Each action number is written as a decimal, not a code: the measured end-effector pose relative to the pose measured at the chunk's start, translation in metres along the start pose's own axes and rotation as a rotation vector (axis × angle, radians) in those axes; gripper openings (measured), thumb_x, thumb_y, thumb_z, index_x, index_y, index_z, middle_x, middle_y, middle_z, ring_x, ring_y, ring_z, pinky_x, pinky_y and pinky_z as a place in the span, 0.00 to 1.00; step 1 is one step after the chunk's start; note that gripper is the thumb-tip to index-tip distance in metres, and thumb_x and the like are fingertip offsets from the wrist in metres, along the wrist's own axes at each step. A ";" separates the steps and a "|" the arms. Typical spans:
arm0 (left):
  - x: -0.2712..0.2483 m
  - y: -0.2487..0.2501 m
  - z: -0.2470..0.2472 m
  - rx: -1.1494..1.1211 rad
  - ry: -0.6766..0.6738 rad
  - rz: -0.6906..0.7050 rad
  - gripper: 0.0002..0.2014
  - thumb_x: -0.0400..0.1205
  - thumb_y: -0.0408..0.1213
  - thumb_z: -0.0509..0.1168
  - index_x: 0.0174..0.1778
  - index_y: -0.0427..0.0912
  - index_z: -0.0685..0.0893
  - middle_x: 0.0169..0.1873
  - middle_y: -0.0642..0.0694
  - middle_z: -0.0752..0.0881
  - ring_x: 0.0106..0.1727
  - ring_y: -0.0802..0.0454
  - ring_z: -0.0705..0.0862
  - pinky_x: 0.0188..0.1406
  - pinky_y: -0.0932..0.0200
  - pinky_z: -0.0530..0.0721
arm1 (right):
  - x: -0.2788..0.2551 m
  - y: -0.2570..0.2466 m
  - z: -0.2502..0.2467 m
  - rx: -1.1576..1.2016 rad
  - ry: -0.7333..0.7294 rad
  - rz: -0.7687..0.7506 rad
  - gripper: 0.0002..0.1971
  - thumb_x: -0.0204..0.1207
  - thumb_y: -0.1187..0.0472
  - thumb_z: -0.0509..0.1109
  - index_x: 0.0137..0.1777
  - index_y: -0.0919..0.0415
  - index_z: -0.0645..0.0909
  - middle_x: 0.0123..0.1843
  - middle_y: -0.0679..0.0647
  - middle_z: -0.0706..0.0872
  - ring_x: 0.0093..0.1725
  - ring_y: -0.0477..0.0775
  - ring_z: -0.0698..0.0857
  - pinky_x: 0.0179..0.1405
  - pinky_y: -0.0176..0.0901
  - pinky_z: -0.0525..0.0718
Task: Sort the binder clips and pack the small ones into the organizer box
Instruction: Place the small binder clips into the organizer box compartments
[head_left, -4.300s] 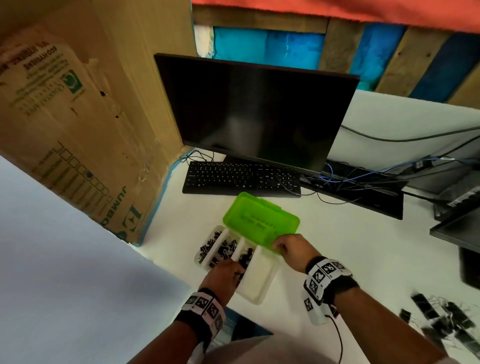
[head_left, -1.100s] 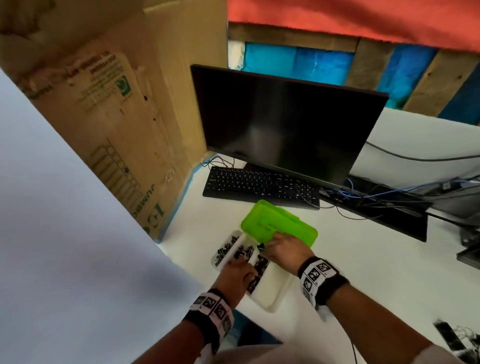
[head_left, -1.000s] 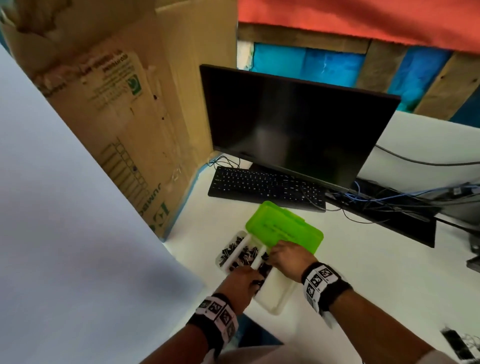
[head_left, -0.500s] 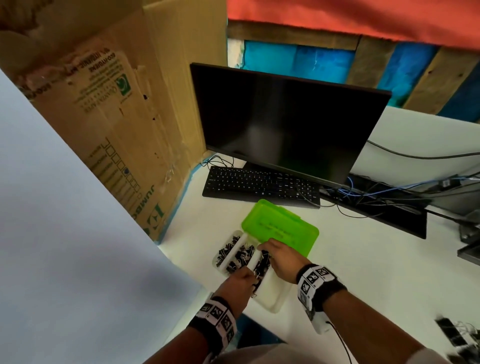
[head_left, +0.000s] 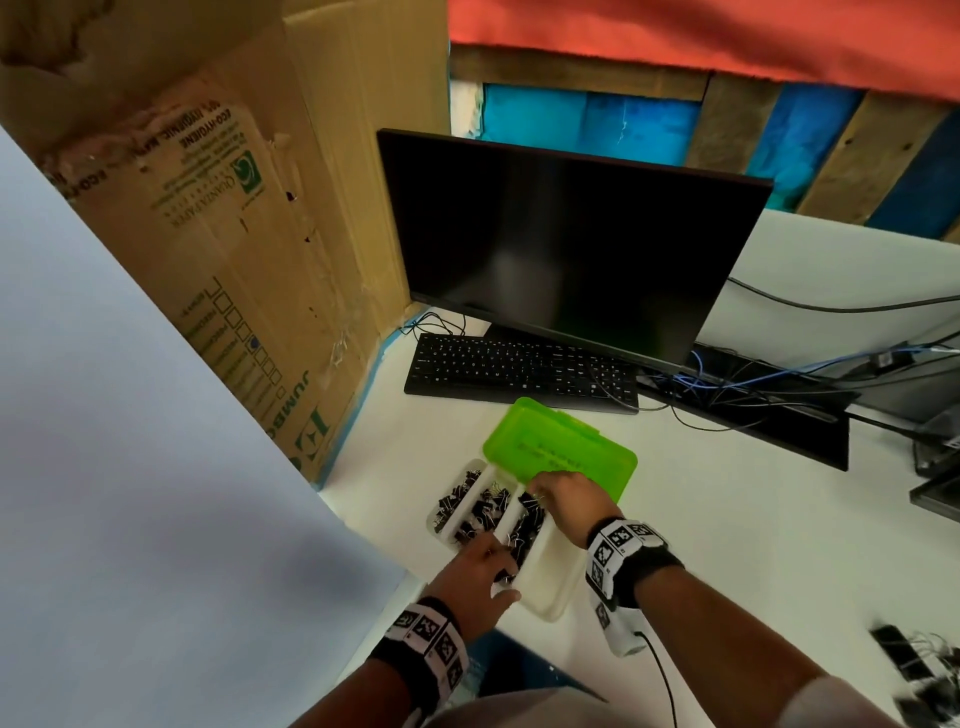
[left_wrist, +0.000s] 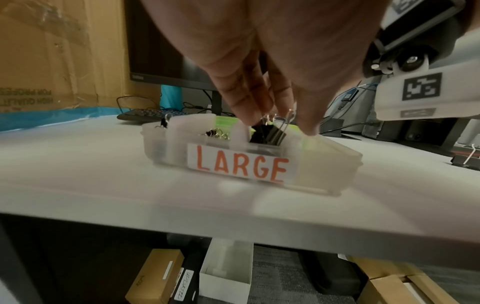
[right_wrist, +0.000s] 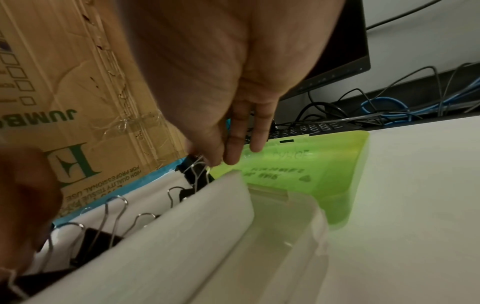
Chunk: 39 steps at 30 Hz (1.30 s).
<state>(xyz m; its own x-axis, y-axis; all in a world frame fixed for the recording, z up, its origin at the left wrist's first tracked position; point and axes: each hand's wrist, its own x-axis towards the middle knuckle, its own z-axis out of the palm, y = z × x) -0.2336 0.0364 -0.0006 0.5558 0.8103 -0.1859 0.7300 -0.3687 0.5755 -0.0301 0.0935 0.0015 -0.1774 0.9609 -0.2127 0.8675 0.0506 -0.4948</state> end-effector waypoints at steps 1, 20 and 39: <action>-0.001 -0.001 0.000 0.010 -0.011 -0.014 0.14 0.80 0.45 0.63 0.59 0.44 0.79 0.61 0.49 0.73 0.57 0.54 0.77 0.65 0.60 0.75 | 0.000 0.000 -0.001 0.007 0.010 -0.021 0.19 0.75 0.71 0.62 0.57 0.47 0.81 0.54 0.51 0.88 0.53 0.54 0.85 0.51 0.45 0.83; 0.005 0.008 0.001 0.149 -0.029 -0.075 0.16 0.82 0.45 0.56 0.59 0.42 0.81 0.61 0.46 0.77 0.58 0.48 0.81 0.61 0.56 0.78 | -0.006 -0.005 -0.001 -0.164 -0.064 -0.342 0.24 0.72 0.79 0.58 0.61 0.54 0.77 0.52 0.56 0.86 0.57 0.59 0.80 0.74 0.54 0.70; 0.025 0.012 -0.006 0.045 -0.025 -0.188 0.10 0.79 0.33 0.62 0.56 0.44 0.78 0.55 0.46 0.81 0.53 0.47 0.83 0.53 0.55 0.81 | -0.010 -0.002 -0.006 0.048 -0.086 -0.307 0.33 0.66 0.83 0.55 0.63 0.51 0.78 0.65 0.52 0.80 0.65 0.53 0.77 0.66 0.43 0.76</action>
<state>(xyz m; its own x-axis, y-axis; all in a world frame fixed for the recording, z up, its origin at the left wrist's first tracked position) -0.2134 0.0548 0.0069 0.4169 0.8556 -0.3069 0.8389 -0.2321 0.4923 -0.0273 0.0858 0.0099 -0.4678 0.8760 -0.1170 0.7449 0.3196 -0.5856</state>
